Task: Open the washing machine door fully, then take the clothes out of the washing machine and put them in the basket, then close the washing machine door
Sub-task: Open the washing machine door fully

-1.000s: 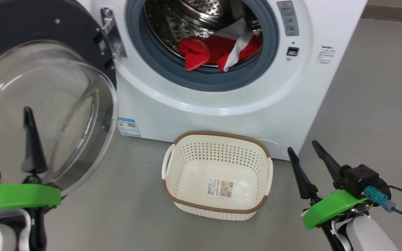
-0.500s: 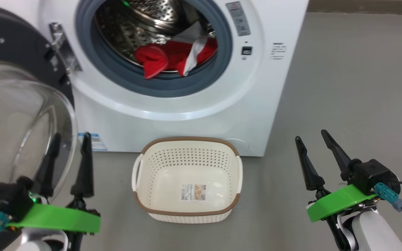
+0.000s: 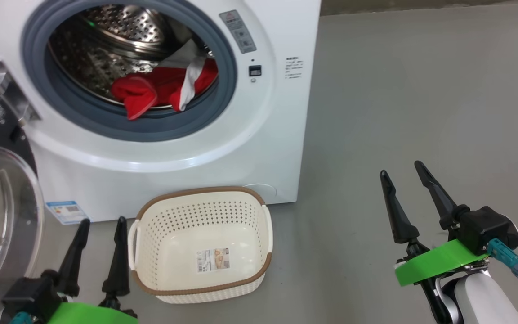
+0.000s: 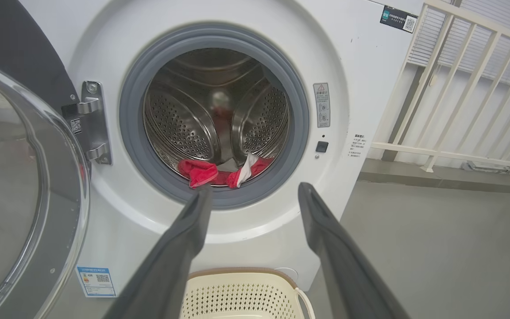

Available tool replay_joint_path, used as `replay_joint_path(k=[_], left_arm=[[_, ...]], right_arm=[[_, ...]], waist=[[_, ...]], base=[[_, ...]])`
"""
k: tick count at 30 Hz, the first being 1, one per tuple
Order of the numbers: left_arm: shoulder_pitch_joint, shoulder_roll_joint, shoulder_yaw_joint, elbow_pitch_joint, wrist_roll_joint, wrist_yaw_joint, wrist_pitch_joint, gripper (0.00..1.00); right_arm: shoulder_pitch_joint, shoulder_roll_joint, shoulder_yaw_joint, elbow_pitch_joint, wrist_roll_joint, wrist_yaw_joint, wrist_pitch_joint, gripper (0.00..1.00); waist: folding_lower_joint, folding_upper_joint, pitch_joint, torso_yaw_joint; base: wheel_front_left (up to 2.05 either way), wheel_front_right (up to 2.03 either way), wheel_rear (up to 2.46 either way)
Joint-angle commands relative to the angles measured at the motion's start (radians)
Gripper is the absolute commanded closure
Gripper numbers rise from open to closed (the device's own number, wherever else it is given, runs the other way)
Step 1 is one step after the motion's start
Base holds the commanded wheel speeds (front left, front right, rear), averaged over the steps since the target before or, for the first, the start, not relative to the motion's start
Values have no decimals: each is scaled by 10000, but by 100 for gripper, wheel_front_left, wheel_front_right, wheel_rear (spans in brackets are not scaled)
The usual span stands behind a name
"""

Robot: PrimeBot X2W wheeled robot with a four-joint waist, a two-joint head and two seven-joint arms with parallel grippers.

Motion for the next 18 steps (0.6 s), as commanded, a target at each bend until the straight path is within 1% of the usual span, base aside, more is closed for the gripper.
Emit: replay_joint_path(k=[1, 9, 18], left_arm=[[-39, 133, 435, -148, 98, -9, -146, 0], [656, -154, 785, -61, 304, -249, -203, 0], [1232, -536, 1208, -38, 806, -397, -207, 0]], right_arm=[[40, -6, 249, -351, -83, 48, -65, 0], [432, -125, 455, -721, 54, 48, -65, 0], [890, -233, 265, -881, 184, 48, -65, 0]], waist=[[0, 0, -113, -239], [0, 0, -355, -660], [0, 0, -561, -693]], base=[[0, 0, 0], [0, 0, 0], [0, 0, 0]])
